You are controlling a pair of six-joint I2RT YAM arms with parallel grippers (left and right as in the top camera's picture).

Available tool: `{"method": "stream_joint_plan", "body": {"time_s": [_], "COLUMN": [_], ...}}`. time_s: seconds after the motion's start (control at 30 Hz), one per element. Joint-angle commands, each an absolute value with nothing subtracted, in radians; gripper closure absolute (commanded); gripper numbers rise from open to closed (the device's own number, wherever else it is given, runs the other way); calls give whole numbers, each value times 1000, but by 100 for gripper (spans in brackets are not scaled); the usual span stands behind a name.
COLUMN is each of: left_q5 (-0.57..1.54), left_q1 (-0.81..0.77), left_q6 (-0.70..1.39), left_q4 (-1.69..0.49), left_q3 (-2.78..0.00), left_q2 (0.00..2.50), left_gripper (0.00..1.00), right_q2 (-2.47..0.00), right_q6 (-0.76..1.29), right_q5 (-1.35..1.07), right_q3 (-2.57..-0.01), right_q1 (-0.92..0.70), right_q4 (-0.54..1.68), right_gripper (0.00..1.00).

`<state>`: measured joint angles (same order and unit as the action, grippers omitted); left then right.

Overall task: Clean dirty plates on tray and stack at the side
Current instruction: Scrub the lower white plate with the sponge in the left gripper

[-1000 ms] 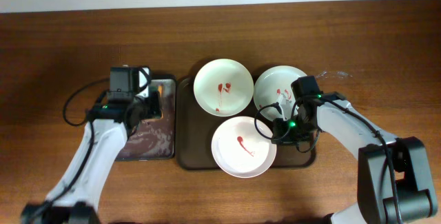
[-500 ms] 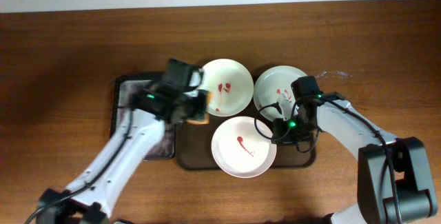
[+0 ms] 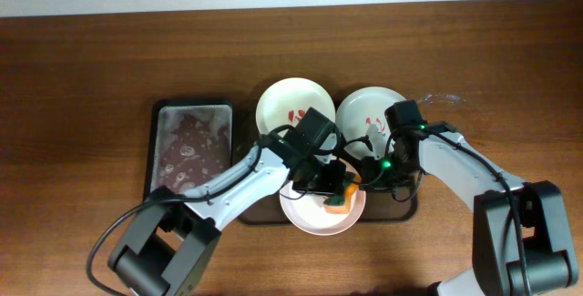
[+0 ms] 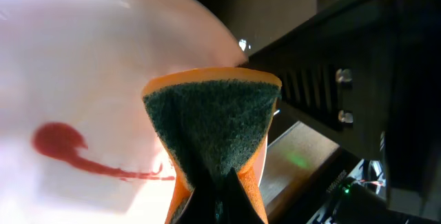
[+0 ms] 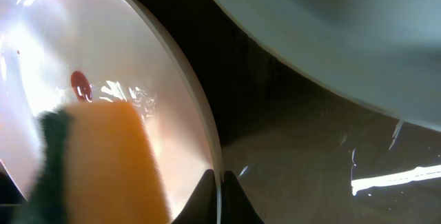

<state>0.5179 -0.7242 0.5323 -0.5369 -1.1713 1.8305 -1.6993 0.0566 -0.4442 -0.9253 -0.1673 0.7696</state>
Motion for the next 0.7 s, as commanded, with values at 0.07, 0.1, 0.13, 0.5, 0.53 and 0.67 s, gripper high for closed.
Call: {"method": "stream_joint_plan", "body": {"time_s": [0.07, 0.1, 0.13, 0.5, 0.53, 0.67], "left_q5": [526, 493, 447, -74, -76, -68], "left_q1": [-731, -731, -731, -725, -724, -724], "left_q6": [546, 545, 545, 451, 451, 462], "left_q4": [-535, -536, -544, -566, -579, -710], "left_q3": [-1178, -1178, -1178, -1200, -1200, -1203], "left_q2": [1905, 1914, 1915, 1866, 1865, 1845], "left_gripper": [100, 100, 100, 100, 100, 100], "right_q2": [-1705, -1705, -1705, -1705, -1705, -1705], "right_q6": [60, 60, 60, 60, 60, 60], "right_q5": [-460, -460, -460, -460, -460, -460], "right_q3": [-939, -939, -939, -939, -939, -939], "right_q1": [-178, -178, -178, -178, -178, -178], "right_q4": [770, 769, 770, 770, 770, 770], "right_gripper": [96, 96, 96, 96, 96, 96]}}
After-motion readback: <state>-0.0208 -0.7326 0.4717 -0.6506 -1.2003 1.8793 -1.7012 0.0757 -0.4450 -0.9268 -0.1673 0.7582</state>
